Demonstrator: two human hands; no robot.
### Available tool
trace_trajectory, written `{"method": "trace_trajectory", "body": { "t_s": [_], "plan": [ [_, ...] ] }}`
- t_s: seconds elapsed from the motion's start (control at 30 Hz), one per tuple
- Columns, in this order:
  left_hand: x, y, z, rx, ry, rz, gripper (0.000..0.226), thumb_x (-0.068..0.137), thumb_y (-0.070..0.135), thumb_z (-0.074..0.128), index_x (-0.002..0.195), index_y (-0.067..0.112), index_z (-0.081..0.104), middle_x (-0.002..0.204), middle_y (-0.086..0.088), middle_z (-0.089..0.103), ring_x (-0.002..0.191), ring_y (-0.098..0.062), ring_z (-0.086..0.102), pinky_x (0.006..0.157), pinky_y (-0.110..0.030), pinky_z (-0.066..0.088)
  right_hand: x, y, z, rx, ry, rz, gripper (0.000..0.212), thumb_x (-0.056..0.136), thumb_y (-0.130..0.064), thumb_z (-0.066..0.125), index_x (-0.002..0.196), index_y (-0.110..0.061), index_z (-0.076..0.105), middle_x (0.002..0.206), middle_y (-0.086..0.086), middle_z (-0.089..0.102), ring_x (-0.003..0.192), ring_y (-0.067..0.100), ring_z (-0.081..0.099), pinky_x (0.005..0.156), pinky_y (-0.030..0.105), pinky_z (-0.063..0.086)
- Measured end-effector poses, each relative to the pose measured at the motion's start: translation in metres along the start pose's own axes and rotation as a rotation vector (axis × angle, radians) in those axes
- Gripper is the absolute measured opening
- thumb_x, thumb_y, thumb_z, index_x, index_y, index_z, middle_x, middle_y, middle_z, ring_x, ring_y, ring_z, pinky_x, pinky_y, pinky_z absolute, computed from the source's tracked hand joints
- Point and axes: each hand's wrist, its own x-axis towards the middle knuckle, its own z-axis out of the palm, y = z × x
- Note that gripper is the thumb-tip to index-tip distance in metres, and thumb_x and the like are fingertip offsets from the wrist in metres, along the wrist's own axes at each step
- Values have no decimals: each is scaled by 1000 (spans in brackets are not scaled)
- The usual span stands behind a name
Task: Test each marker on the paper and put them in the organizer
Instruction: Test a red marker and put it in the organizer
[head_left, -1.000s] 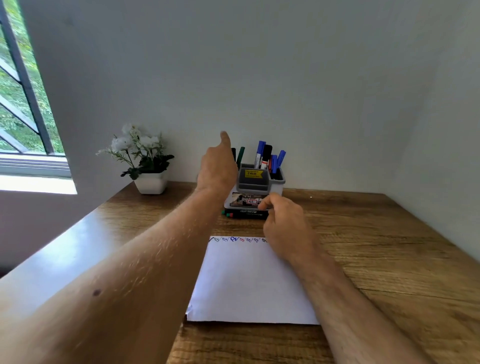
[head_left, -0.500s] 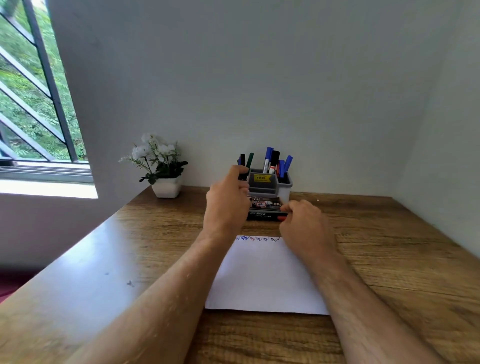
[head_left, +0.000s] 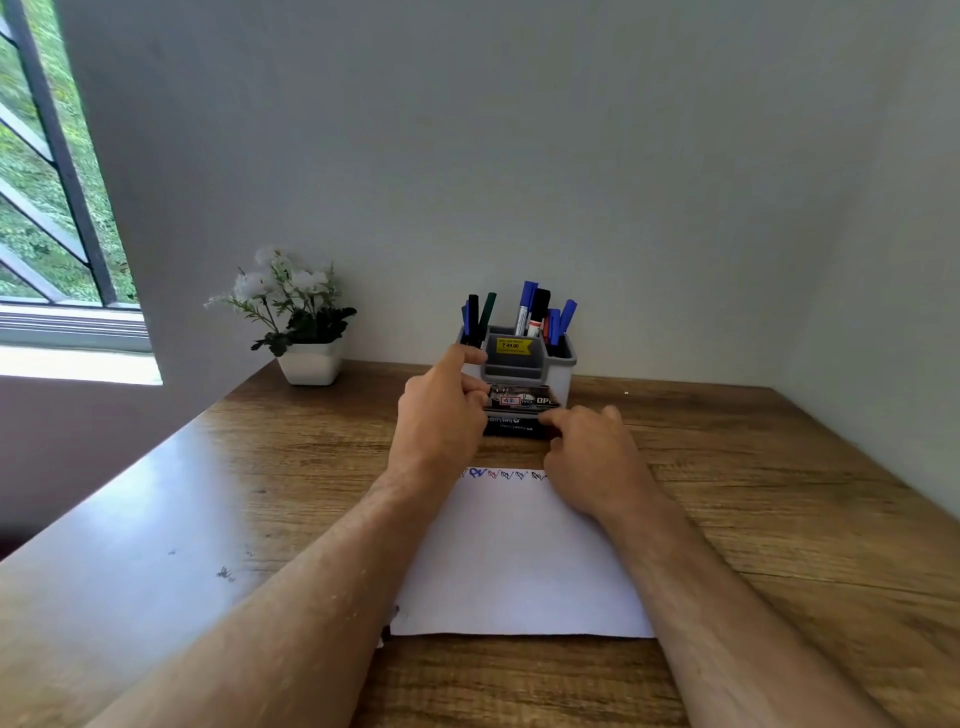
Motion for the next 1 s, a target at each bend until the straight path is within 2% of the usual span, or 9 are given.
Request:
{"method": "trace_trajectory", "body": {
  "t_s": [0.17, 0.33, 0.4, 0.47, 0.57, 0.67, 0.83, 0.93, 1.0],
  "plan": [
    [-1, 2, -1, -14, -4, 11, 36, 97, 7, 59, 128, 26, 58, 89, 14, 69, 82, 2, 64, 71, -16, 54, -1, -2, -1, -39, 16, -15, 35, 98, -33, 55, 131, -27, 62, 128, 4, 58, 116, 24, 43, 99, 39, 42],
    [-1, 2, 0, 14, -17, 20, 36, 97, 8, 59, 129, 25, 59, 87, 16, 67, 82, 3, 63, 66, -5, 42, -2, -3, -2, -26, 24, -15, 28, 97, -37, 56, 121, -30, 68, 124, 0, 63, 115, 22, 44, 99, 40, 44],
    [-2, 3, -1, 38, -37, 39, 35, 97, 9, 61, 128, 24, 60, 93, 13, 70, 87, 0, 65, 72, -10, 49, -2, -3, -1, -17, 33, -17, 25, 97, -35, 56, 118, -30, 68, 123, -1, 63, 114, 21, 45, 98, 41, 44],
    [-2, 4, -2, 69, -39, 72, 33, 96, 13, 64, 126, 25, 61, 102, 10, 71, 95, -4, 64, 83, -22, 55, -2, -3, -1, 7, 73, -22, 24, 97, -34, 55, 118, -31, 67, 121, -1, 62, 111, 20, 45, 96, 40, 44],
    [-2, 4, -2, 154, 27, 152, 30, 95, 26, 66, 124, 29, 62, 116, 9, 68, 108, -8, 56, 89, -24, 43, -1, -3, -1, 68, 144, -26, 24, 99, -32, 52, 120, -28, 64, 116, -2, 62, 107, 17, 46, 92, 37, 44],
    [-1, 3, -2, 147, 84, 178, 31, 95, 34, 64, 125, 28, 61, 121, 6, 64, 108, -4, 44, 87, -20, 32, 0, -3, 0, 141, 196, -43, 22, 100, -27, 50, 118, -24, 61, 112, -3, 62, 103, 16, 47, 88, 34, 44],
    [-2, 5, -2, 77, 66, 227, 38, 96, 35, 64, 132, 27, 54, 116, 8, 65, 108, -13, 54, 89, -27, 42, 2, -7, 2, 272, 258, -61, 17, 101, -25, 50, 113, -23, 61, 105, -7, 60, 100, 9, 47, 79, 22, 37],
    [-3, 9, -3, 3, 60, 258, 35, 97, 30, 64, 131, 27, 56, 112, 9, 67, 103, -12, 61, 90, -35, 52, 3, -6, 2, 280, 268, -71, 15, 101, -23, 50, 110, -23, 61, 103, -9, 57, 99, 9, 47, 78, 23, 37],
    [-3, 12, -5, -46, 93, 264, 27, 97, 25, 65, 123, 27, 60, 106, 9, 70, 95, -8, 65, 85, -36, 57, 3, -4, 2, 281, 285, -93, 14, 100, -20, 50, 108, -23, 61, 101, -10, 55, 99, 10, 47, 78, 24, 38]
  ]
}}
